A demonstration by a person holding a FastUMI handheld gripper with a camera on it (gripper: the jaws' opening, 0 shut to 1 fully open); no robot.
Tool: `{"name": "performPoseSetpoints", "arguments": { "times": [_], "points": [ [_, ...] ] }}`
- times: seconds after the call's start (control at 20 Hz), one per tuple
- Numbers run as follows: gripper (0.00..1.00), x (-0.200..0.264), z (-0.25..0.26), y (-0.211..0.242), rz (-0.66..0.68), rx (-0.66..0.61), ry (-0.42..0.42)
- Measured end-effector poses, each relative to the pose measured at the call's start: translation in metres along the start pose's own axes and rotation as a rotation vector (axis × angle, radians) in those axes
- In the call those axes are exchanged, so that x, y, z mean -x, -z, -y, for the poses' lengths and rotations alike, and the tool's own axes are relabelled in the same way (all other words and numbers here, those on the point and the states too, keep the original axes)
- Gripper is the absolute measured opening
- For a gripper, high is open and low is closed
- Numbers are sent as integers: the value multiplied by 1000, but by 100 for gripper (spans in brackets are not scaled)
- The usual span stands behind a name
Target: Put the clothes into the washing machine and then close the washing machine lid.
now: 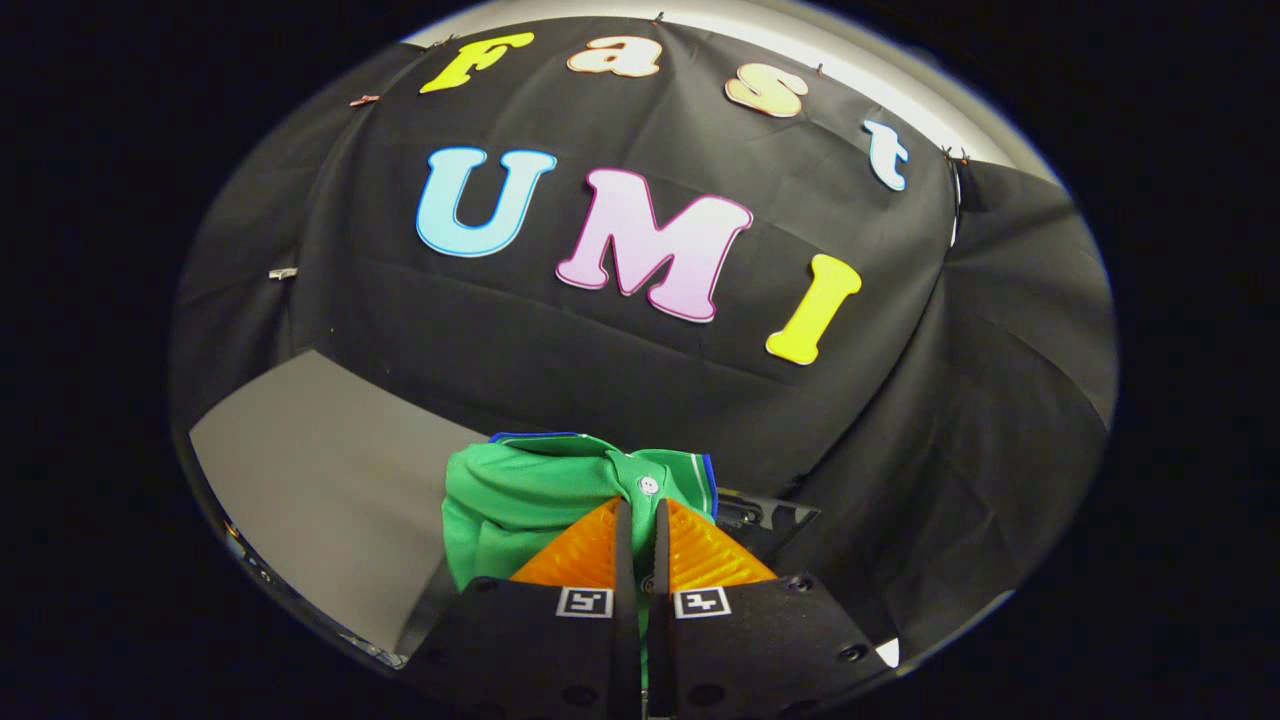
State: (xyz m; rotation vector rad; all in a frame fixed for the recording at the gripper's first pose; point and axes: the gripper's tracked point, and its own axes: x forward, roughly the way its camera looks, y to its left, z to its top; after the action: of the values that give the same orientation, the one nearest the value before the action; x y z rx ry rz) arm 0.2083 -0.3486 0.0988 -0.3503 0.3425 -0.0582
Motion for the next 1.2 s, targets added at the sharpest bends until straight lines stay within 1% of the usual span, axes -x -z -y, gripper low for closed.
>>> {"name": "performPoseSetpoints", "arguments": {
  "times": [0.15, 0.45, 0.5, 0.6, 0.75, 0.9, 0.95, 1.05, 1.1, 1.2],
  "points": [
    [8, -31, 18, 34, -41, 15, 22],
    [8, -80, 23, 113, -70, -68, -4],
    [8, -86, 22, 126, -76, -98, -5],
    [8, -104, 23, 155, -108, -99, 10],
    [8, -118, 11, 193, -142, -89, -14],
    [8, -132, 4, 226, -197, -86, -16],
    [8, -135, 4, 241, -224, -76, -13],
    [8, -138, -4, 262, -261, -48, -36],
    [8, -140, -6, 271, -279, -50, -38],
    [8, -151, -17, 286, -301, -95, -50]
  ]
}}
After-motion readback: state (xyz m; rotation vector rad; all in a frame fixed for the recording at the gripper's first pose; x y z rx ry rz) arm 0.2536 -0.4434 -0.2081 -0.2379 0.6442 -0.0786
